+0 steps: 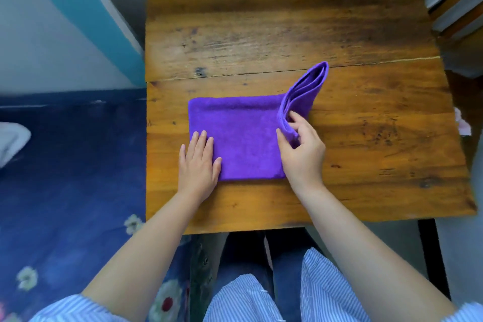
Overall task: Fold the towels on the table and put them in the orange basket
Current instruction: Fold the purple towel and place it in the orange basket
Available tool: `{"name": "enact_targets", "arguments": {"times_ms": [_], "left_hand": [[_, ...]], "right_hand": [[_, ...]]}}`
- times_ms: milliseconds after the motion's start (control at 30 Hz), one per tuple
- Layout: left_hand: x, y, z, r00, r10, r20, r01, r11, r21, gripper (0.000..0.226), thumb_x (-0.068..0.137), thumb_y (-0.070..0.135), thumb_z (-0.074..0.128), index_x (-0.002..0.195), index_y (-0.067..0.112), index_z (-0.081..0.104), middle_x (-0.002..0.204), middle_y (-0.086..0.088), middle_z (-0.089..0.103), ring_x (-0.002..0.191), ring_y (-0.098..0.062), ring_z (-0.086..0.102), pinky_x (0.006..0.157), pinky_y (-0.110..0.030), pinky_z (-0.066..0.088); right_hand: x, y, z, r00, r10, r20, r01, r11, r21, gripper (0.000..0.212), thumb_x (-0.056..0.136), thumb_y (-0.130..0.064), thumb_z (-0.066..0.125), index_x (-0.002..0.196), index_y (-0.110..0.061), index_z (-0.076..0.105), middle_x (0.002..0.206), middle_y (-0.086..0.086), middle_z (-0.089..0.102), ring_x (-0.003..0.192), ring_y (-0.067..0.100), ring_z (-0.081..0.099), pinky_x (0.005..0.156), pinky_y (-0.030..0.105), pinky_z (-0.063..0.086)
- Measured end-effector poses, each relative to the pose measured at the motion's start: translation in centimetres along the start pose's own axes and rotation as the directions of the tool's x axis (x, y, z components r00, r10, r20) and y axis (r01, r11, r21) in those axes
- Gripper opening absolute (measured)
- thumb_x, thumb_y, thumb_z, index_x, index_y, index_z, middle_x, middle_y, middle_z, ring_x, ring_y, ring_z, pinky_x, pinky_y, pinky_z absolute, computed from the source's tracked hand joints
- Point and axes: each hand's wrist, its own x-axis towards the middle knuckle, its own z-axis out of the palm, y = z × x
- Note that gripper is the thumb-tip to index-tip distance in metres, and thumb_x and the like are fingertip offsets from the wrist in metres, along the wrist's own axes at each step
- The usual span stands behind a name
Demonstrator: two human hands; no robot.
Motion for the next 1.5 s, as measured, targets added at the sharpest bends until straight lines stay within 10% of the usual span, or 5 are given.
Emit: {"name": "enact_targets", "arguments": {"times_ms": [400, 533, 733, 1067, 1500], "left_hand": [[-5.5, -5.2, -0.1, 0.962, -0.228, -0.148, 0.19, 0.953, -0.235, 0.027, 0.074, -0.004, 0.066, 0.101, -0.009, 0.066, 0.114, -0.027, 0.063, 0.108, -0.044, 0.059, 0.087, -0.051, 0.048], [-4.9, -4.2, -0.8, 0.952, -0.2, -0.231, 0.115, 0.935, -0.336, 0.017, 0.078, 0.0, 0.06, 0.091, -0.007, 0.069, 0.09, -0.024, 0.067, 0.083, -0.041, 0.063, 0.068, -0.043, 0.052], [-1.1, -0.6, -2.0, 0.943, -0.32, 0.09, 0.329, 0.86, -0.391, 0.049, 0.09, 0.043, 0.05, 0.121, 0.006, 0.05, 0.112, -0.014, 0.058, 0.107, -0.032, 0.053, 0.085, -0.039, 0.045], [0.3, 0.7, -1.9, 0.905, -0.368, 0.212, 0.423, 0.822, -0.382, 0.038, 0.091, 0.034, 0.052, 0.112, 0.002, 0.055, 0.122, -0.02, 0.049, 0.118, -0.035, 0.042, 0.097, -0.038, 0.037], [-4.0, -1.0, -1.6, 0.903, -0.406, 0.138, 0.388, 0.636, -0.667, 0.029, 0.099, 0.024, 0.034, 0.089, 0.001, 0.048, 0.092, -0.022, 0.059, 0.087, -0.038, 0.053, 0.07, -0.04, 0.038]], "right_hand": [[-5.6, 1.4, 9.3, 0.7, -0.187, 0.69, 0.416, 0.892, -0.18, 0.05, 0.082, -0.004, 0.061, 0.128, 0.005, 0.046, 0.148, 0.021, 0.027, 0.14, 0.033, 0.022, 0.115, 0.032, 0.014], [-4.5, 2.1, 6.0, 0.667, -0.213, 0.714, 0.501, 0.838, -0.218, 0.056, 0.072, 0.003, 0.067, 0.125, 0.01, 0.049, 0.138, 0.028, 0.04, 0.131, 0.043, 0.035, 0.109, 0.043, 0.022], [-0.7, 2.1, 4.0, 0.703, -0.263, 0.661, 0.58, 0.75, -0.319, 0.049, 0.061, 0.021, 0.054, 0.109, 0.017, 0.058, 0.126, 0.037, 0.048, 0.121, 0.054, 0.041, 0.103, 0.06, 0.03], [7.7, -1.1, 9.1, 0.764, -0.14, 0.629, 0.584, 0.565, -0.583, 0.037, 0.082, -0.003, 0.046, 0.119, -0.003, 0.049, 0.132, 0.016, 0.047, 0.128, 0.028, 0.036, 0.113, 0.052, 0.006], [9.3, -4.4, 12.6, 0.642, -0.063, 0.764, 0.617, 0.634, -0.466, 0.022, 0.077, -0.004, 0.052, 0.096, -0.002, 0.062, 0.099, 0.016, 0.058, 0.1, 0.031, 0.05, 0.079, 0.033, 0.034]]}}
